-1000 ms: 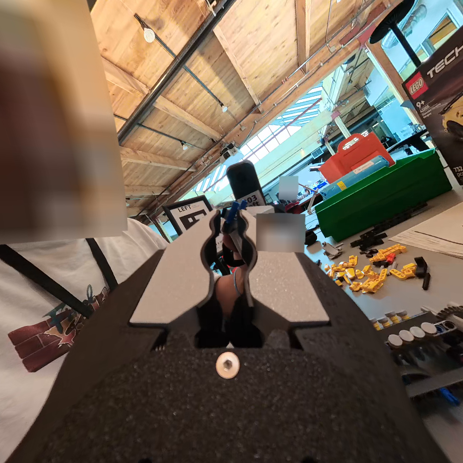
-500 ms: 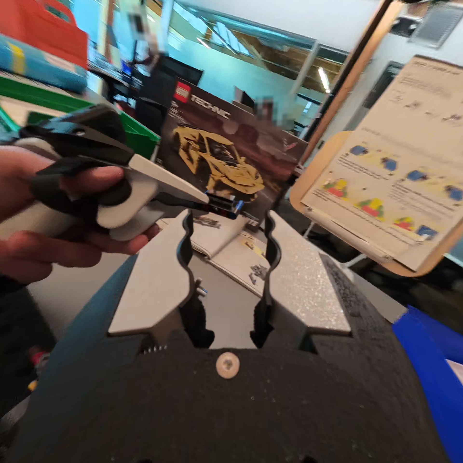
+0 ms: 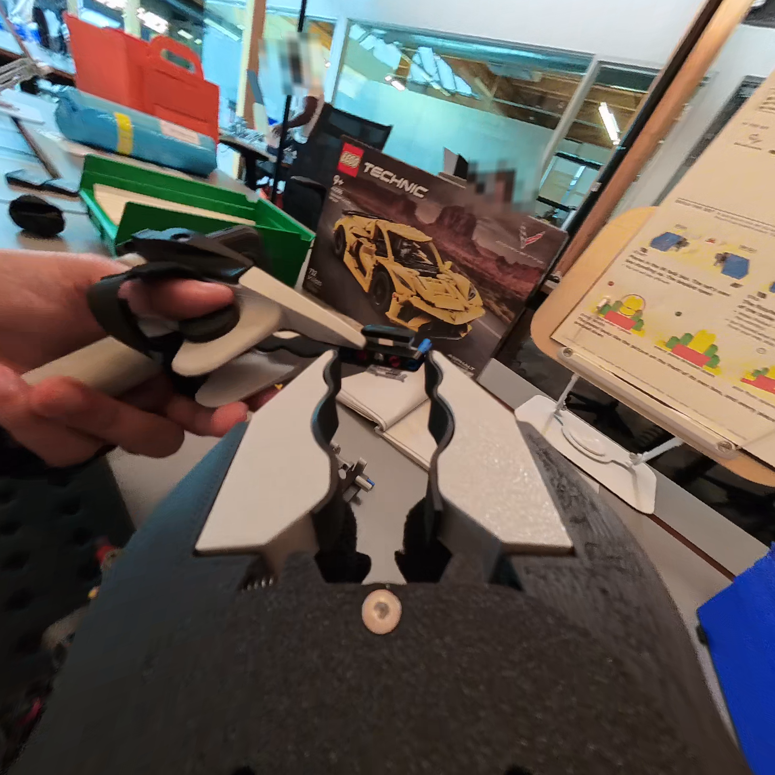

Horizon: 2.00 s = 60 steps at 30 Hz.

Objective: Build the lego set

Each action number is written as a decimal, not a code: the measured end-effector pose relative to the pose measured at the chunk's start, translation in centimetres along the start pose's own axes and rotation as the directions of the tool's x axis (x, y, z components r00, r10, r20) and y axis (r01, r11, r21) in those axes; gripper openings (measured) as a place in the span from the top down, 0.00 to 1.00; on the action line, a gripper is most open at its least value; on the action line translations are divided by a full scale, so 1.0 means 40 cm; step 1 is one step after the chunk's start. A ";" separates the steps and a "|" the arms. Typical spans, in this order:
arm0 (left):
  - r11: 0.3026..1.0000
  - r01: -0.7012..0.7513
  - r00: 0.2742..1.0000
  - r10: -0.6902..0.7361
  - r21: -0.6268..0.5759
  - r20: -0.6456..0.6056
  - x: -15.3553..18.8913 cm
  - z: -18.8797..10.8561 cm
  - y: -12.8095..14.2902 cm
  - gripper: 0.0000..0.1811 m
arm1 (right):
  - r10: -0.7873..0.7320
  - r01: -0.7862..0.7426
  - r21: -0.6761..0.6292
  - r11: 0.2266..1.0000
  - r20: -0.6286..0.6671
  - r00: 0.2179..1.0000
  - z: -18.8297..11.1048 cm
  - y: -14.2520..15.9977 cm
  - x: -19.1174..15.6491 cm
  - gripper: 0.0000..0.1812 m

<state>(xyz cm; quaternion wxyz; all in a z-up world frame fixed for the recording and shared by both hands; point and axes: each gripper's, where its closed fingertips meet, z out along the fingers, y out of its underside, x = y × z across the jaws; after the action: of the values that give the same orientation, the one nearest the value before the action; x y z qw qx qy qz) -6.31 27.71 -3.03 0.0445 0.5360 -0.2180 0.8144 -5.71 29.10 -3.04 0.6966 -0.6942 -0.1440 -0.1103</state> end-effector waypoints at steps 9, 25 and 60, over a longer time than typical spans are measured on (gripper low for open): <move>0.977 -0.084 0.996 0.081 -0.195 -0.022 0.005 -0.031 0.030 0.98 | -0.032 0.030 0.010 0.999 0.182 0.983 -0.035 0.001 -0.024 0.94; 0.991 0.039 0.958 -0.001 -0.127 0.286 -0.092 -0.073 -0.010 0.97 | -0.663 0.635 -0.278 0.721 -0.008 0.749 0.022 0.122 -0.035 0.87; -0.524 -0.647 -0.172 0.808 -0.554 -0.564 -0.172 -0.195 0.331 0.75 | 0.282 -0.150 -0.294 0.944 0.479 0.831 -0.343 0.164 -0.195 0.96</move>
<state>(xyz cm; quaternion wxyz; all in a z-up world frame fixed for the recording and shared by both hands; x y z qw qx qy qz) -14.13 20.05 -15.81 -0.3874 0.1479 -0.8659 0.2797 -10.01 15.10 -11.85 0.5498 -0.7902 -0.2303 0.1424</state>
